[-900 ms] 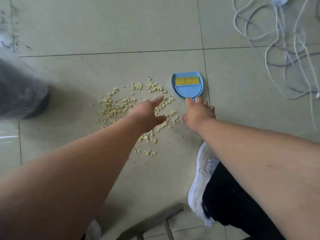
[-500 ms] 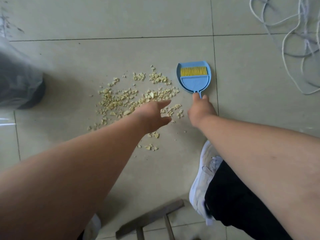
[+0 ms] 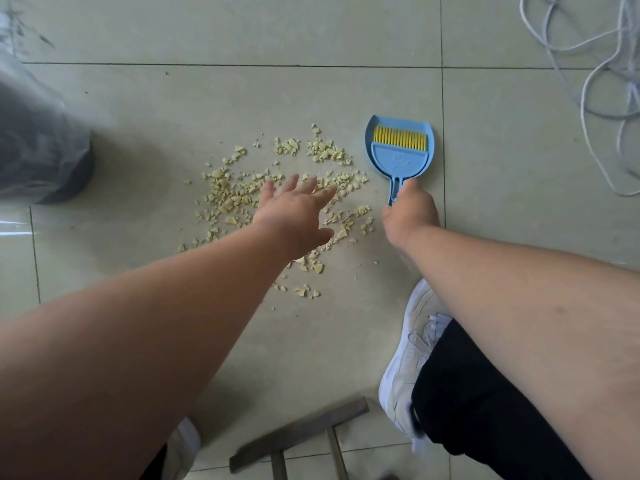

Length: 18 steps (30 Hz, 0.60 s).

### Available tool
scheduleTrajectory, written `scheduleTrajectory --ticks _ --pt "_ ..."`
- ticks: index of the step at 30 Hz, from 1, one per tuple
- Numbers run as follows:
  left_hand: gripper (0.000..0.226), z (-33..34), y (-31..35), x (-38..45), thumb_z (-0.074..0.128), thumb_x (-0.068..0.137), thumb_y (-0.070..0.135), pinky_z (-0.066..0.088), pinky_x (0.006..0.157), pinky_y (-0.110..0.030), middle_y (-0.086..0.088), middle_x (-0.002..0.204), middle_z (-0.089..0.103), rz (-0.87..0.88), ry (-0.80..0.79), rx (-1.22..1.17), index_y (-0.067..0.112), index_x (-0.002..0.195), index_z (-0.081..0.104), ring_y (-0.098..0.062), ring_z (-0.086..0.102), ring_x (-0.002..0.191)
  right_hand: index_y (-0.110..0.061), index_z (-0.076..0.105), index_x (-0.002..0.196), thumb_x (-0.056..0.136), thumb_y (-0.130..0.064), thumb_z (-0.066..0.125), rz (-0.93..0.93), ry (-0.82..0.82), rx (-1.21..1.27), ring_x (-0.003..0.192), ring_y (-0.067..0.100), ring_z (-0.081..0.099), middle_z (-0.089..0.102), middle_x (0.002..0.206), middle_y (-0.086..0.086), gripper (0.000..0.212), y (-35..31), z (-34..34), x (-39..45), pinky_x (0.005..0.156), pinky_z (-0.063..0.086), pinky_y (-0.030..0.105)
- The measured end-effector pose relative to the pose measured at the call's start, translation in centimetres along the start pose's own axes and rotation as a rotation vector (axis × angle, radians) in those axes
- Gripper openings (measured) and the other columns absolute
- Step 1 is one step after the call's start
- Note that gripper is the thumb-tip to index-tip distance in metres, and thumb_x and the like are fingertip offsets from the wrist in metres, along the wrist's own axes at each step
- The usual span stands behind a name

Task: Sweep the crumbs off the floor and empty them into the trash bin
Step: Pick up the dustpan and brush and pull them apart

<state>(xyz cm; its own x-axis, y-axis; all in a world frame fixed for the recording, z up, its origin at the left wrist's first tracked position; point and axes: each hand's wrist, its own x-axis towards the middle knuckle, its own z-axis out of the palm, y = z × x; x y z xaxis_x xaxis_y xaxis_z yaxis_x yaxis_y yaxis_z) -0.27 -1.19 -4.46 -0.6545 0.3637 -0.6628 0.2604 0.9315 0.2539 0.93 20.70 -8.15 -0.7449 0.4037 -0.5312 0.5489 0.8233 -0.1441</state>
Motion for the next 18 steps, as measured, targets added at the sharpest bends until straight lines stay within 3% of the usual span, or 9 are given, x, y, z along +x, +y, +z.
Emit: scheduleTrajectory --ticks 4,7,10,13,15,17,18 --pt "0.088 -0.1 -0.9 -0.7 0.047 0.1 0.072 -0.004 0.127 -0.068 0.002 0.179 -0.007 -0.055 0.033 0.047 0.046 0.169 -0.001 -0.033 -0.014 0.163 -0.01 0.054 0.12 0.096 -0.022 0.067 0.002 0.021 0.156 0.1 0.027 0.064 0.062 0.11 0.006 0.03 -2.0 -0.4 -0.8 0.078 0.045 0.029" --pt "0.082 0.0 -1.9 -1.3 0.04 0.101 0.074 -0.004 0.128 -0.066 0.002 0.179 -0.005 -0.113 0.063 0.005 0.046 0.169 0.002 -0.032 -0.013 0.164 -0.014 0.056 0.108 0.093 -0.023 0.071 -0.051 0.029 0.232 0.095 0.026 0.065 0.06 0.102 0.003 0.022 -4.4 -0.4 -1.4 0.076 0.047 0.027" --pt "0.074 0.4 -2.9 -1.9 0.031 0.103 0.073 -0.003 0.131 -0.058 0.006 0.179 0.003 -0.22 0.138 -0.226 0.047 0.169 0.01 -0.028 -0.004 0.165 -0.02 0.053 0.098 0.09 -0.023 0.073 -0.18 -0.004 0.245 0.085 0.022 0.06 0.061 0.098 0.001 0.022 -7.2 -0.1 -2.5 0.073 0.044 0.025" --pt "0.07 1.2 -3.9 -2.2 0.038 0.107 0.063 0.021 0.13 -0.047 -0.002 0.176 0.027 -0.33 0.274 -0.545 0.038 0.17 0.019 -0.029 0.024 0.161 -0.021 0.053 0.097 0.09 -0.025 0.072 -0.308 -0.033 0.239 0.081 0.023 0.061 0.063 0.095 0.001 0.02 -9.6 0.7 -4.2 0.069 0.043 0.026" --pt "0.068 1.5 -4.6 -2.6 0.048 0.108 0.053 0.043 0.117 -0.044 -0.008 0.164 0.047 -0.418 0.332 -0.836 0.035 0.169 0.025 -0.033 0.052 0.143 -0.021 0.054 0.096 0.091 -0.026 0.07 -0.357 -0.055 0.244 0.078 0.022 0.061 0.065 0.093 0.001 0.018 -10.7 1.2 -5.7 0.061 0.04 0.025" --pt "0.06 1.7 -5.4 -4.0 0.055 0.104 0.045 0.057 0.096 -0.045 -0.013 0.135 0.069 -0.508 0.396 -1.124 0.041 0.162 0.039 -0.035 0.071 0.109 -0.021 0.056 0.094 0.091 -0.027 0.069 -0.403 -0.086 0.242 0.074 0.02 0.061 0.065 0.089 0.001 0.015 -11.5 1.7 -7.8 0.056 0.039 0.026" --pt "0.049 1.9 -5.8 -4.5 0.058 0.102 0.038 0.059 0.081 -0.043 -0.015 0.11 0.073 -0.517 0.45 -1.275 0.042 0.151 0.05 -0.043 0.068 0.108 -0.021 0.057 0.093 0.091 -0.027 0.069 -0.424 -0.092 0.242 0.073 0.02 0.062 0.066 0.088 0.001 0.014 -11.7 1.9 -8.7 0.057 0.039 0.026"
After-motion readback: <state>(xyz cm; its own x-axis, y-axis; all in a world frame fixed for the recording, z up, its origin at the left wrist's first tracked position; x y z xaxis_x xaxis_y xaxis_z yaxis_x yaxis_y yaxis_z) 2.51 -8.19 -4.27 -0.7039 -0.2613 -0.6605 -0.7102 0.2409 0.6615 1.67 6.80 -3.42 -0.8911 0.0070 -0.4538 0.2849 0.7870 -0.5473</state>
